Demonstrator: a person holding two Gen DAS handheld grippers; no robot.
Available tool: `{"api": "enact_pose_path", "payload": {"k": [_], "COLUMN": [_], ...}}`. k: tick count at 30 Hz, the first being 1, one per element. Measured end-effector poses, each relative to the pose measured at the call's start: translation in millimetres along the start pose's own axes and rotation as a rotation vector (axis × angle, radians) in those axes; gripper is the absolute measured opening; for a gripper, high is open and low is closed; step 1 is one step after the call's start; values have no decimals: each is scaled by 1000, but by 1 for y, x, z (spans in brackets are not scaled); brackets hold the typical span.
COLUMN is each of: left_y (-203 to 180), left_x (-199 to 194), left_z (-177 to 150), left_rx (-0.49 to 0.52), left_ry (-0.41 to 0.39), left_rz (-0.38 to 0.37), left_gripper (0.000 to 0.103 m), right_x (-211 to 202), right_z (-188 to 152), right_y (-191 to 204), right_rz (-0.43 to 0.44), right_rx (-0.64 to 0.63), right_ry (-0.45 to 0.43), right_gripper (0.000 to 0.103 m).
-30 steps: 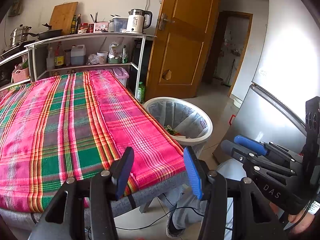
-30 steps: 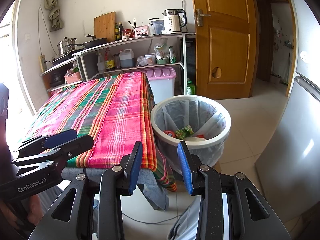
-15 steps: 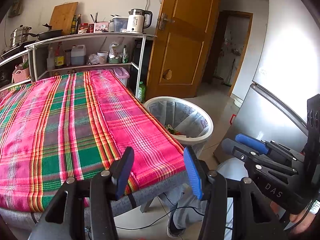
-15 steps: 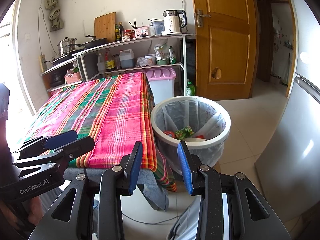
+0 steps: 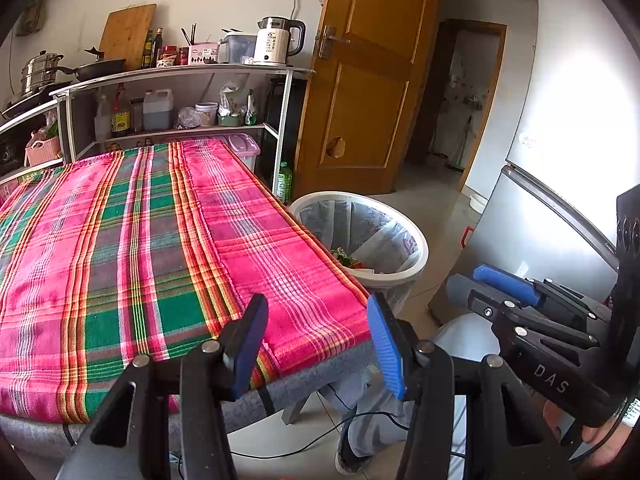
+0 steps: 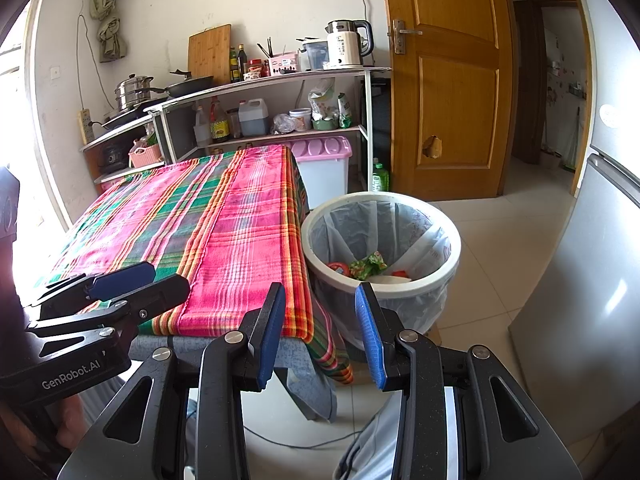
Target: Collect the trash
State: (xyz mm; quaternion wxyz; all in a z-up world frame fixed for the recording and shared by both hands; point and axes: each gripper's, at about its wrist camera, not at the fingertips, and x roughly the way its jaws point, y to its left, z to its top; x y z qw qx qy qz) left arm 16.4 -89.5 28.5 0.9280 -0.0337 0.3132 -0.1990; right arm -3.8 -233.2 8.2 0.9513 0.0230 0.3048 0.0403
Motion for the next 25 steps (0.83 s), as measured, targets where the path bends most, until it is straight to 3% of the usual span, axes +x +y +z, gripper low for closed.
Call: {"api": "enact_pose_path", "payload": {"k": [25], "left_y": [-6], "left_x": [0], "left_z": [-1], "left_rx": [16], "left_ry": [-3], "left_rz": [14], "left_gripper": [53], "right_x": [-1], "right_z": [0], "right_y": [0], "right_rz": [-2], "right_rx": [-1], "right_ry": [-1], "right_gripper": [37]}}
